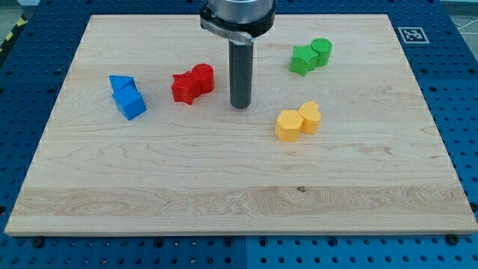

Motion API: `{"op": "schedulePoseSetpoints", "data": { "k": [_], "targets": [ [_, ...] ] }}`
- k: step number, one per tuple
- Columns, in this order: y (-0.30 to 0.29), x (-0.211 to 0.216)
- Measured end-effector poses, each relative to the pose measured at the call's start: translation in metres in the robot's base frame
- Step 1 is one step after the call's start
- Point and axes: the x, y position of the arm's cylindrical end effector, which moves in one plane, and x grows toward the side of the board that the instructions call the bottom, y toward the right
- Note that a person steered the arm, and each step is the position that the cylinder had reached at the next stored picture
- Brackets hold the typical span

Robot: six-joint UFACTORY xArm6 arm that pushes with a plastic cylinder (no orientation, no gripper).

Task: Move the blue cube along with the blue triangle slightly up

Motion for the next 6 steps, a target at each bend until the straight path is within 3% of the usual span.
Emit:
{"op": "schedulePoseSetpoints", "data": {
  "k": [4,5,6],
  "targets": [
    [-0.142,0.059],
    [-0.159,0.059],
    [-0.173,0.025]
  ]
}}
